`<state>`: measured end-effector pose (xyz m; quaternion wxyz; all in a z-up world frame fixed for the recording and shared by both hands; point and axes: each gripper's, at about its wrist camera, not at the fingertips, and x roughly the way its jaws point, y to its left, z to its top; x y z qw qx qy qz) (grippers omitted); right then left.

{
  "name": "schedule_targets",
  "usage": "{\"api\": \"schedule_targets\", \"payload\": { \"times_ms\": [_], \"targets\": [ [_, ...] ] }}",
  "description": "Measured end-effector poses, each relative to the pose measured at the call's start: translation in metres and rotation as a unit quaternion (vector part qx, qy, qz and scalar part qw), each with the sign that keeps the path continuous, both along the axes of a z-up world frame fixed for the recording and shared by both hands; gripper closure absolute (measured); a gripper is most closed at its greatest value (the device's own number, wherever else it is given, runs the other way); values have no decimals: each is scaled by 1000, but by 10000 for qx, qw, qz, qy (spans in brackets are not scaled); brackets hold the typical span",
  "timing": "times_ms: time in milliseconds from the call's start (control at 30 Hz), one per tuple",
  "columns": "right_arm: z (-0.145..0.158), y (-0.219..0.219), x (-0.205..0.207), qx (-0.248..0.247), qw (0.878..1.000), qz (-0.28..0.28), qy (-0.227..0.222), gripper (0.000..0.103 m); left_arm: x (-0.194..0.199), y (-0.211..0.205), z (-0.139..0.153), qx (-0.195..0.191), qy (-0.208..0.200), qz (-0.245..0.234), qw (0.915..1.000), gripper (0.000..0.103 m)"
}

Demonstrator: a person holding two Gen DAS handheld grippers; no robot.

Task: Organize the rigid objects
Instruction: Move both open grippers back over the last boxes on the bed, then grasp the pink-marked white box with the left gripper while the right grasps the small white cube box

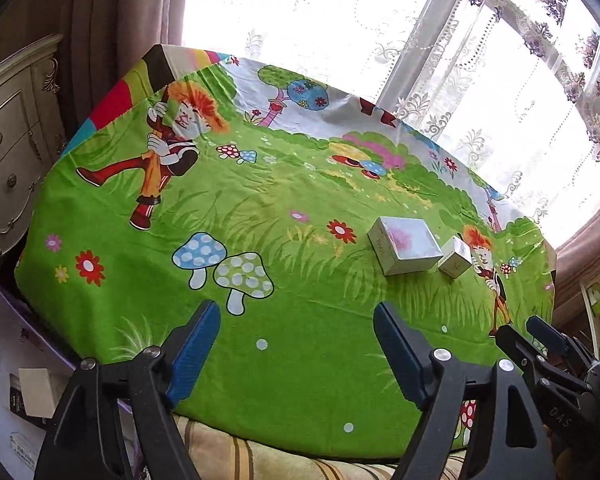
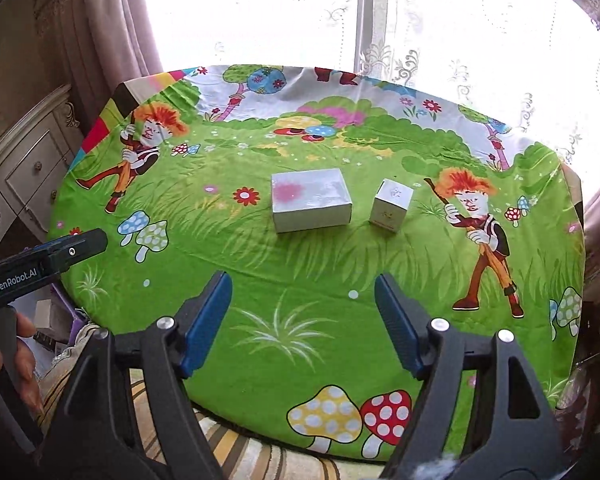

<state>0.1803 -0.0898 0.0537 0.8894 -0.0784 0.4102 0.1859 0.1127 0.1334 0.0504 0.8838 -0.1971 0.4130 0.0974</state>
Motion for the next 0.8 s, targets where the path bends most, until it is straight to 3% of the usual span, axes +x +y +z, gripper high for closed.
{"api": "schedule_targets", "payload": {
  "times_ms": [200,333,633,800],
  "targets": [
    [-6,-46,23,76,9977,-673,-52,18,50,-37,0,-125,66,-222,9997,12],
    [-15,-67,32,188,9948,-1000,18,18,83,-56,-6,-301,150,-232,9992,1],
    [-27,-96,44,277,9880,-1522,-47,18,152,-80,-31,-534,601,57,9967,0],
    [-35,-107,49,318,9847,-1713,-2,17,184,-92,-50,-434,917,222,9946,0]
  ]
}}
